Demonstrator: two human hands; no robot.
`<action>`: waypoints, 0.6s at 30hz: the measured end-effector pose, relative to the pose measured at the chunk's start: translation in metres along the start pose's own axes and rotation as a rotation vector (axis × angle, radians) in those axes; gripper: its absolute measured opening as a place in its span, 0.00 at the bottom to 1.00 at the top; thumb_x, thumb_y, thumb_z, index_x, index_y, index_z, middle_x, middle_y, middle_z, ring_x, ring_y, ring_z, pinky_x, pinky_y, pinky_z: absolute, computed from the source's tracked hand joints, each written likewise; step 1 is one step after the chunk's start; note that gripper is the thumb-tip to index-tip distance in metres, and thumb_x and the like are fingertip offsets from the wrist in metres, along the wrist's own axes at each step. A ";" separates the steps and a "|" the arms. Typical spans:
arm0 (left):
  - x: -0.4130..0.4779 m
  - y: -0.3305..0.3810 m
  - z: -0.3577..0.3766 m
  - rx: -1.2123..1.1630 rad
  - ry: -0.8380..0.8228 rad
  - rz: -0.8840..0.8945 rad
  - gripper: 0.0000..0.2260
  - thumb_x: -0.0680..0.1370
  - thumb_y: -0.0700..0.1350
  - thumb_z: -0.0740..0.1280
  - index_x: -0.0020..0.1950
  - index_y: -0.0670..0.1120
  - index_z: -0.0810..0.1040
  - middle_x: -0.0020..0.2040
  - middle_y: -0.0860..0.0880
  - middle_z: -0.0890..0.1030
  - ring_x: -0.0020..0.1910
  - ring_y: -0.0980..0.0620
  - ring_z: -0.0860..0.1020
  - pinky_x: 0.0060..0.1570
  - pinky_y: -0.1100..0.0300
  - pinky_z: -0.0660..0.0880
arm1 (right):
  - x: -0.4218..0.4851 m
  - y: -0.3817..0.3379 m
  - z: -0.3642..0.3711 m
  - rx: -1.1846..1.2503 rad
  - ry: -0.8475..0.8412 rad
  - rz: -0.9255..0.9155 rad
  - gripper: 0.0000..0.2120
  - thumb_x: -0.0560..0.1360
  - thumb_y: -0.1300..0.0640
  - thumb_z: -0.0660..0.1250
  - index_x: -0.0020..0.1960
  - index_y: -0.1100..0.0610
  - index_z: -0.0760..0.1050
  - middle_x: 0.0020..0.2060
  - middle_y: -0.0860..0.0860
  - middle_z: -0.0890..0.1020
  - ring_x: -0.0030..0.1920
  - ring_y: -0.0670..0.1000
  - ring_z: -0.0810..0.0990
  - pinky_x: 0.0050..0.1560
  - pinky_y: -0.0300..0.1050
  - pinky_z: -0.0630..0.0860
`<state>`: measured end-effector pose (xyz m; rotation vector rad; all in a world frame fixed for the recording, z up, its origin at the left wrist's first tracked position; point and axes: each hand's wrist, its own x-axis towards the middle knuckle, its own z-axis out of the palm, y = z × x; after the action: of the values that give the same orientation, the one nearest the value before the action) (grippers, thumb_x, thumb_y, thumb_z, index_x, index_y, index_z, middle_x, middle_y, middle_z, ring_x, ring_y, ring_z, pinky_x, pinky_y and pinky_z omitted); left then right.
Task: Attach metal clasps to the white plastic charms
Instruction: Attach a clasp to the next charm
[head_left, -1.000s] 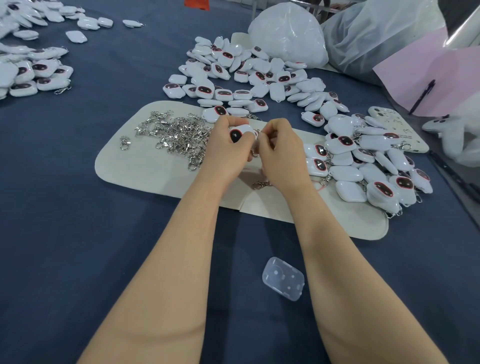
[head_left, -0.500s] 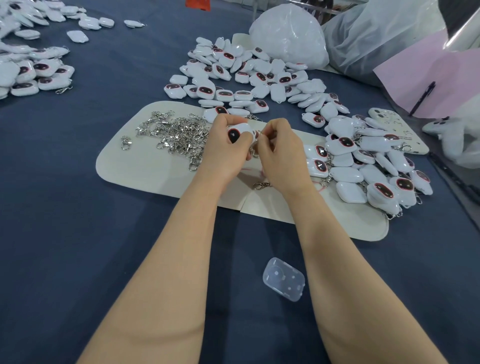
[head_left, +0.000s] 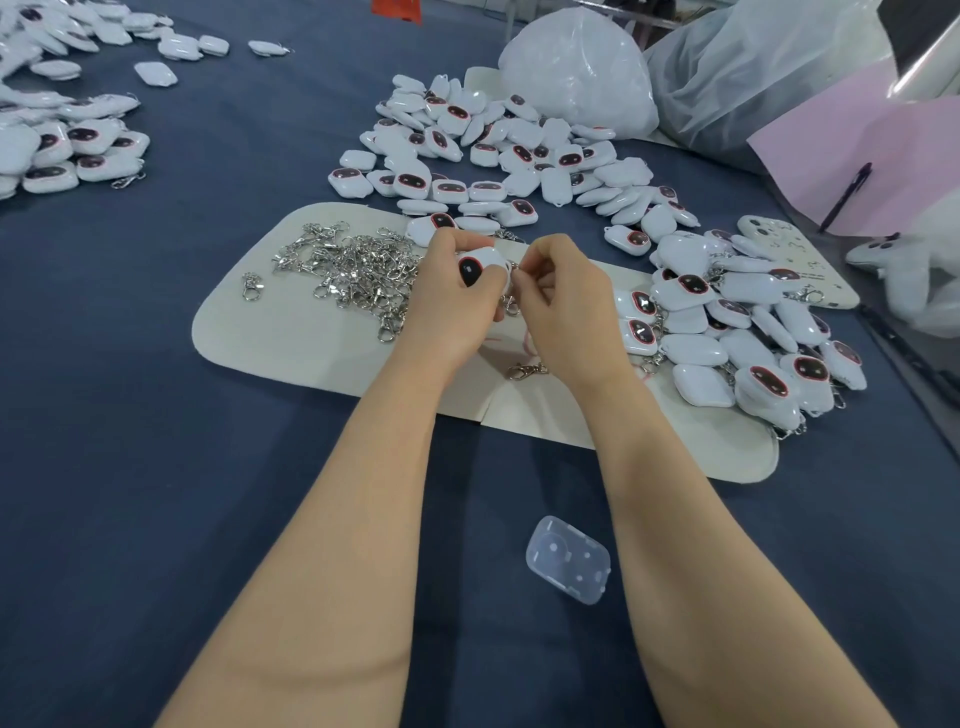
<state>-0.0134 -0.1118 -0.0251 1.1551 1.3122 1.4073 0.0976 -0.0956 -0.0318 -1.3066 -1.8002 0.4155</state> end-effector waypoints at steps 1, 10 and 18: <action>0.000 0.000 0.000 0.000 0.001 0.001 0.09 0.76 0.37 0.61 0.51 0.50 0.70 0.39 0.53 0.75 0.23 0.62 0.73 0.34 0.65 0.75 | 0.000 -0.001 0.000 -0.003 -0.005 -0.014 0.06 0.76 0.65 0.63 0.44 0.55 0.69 0.34 0.49 0.76 0.36 0.51 0.75 0.39 0.40 0.70; 0.000 0.000 0.000 -0.027 0.010 -0.022 0.05 0.76 0.40 0.61 0.46 0.50 0.70 0.37 0.50 0.75 0.22 0.58 0.70 0.33 0.60 0.71 | 0.000 -0.004 0.000 -0.050 -0.056 -0.027 0.05 0.74 0.68 0.61 0.47 0.60 0.73 0.41 0.54 0.77 0.41 0.52 0.74 0.43 0.40 0.69; 0.001 0.005 0.002 -0.393 0.024 -0.231 0.07 0.78 0.37 0.60 0.47 0.48 0.71 0.34 0.49 0.75 0.23 0.57 0.69 0.26 0.65 0.68 | -0.003 -0.013 0.006 0.232 0.061 0.112 0.09 0.76 0.66 0.62 0.47 0.53 0.70 0.42 0.43 0.77 0.40 0.40 0.75 0.44 0.33 0.73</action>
<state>-0.0115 -0.1104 -0.0199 0.7039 1.0818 1.4281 0.0851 -0.1017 -0.0281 -1.2460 -1.5815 0.6195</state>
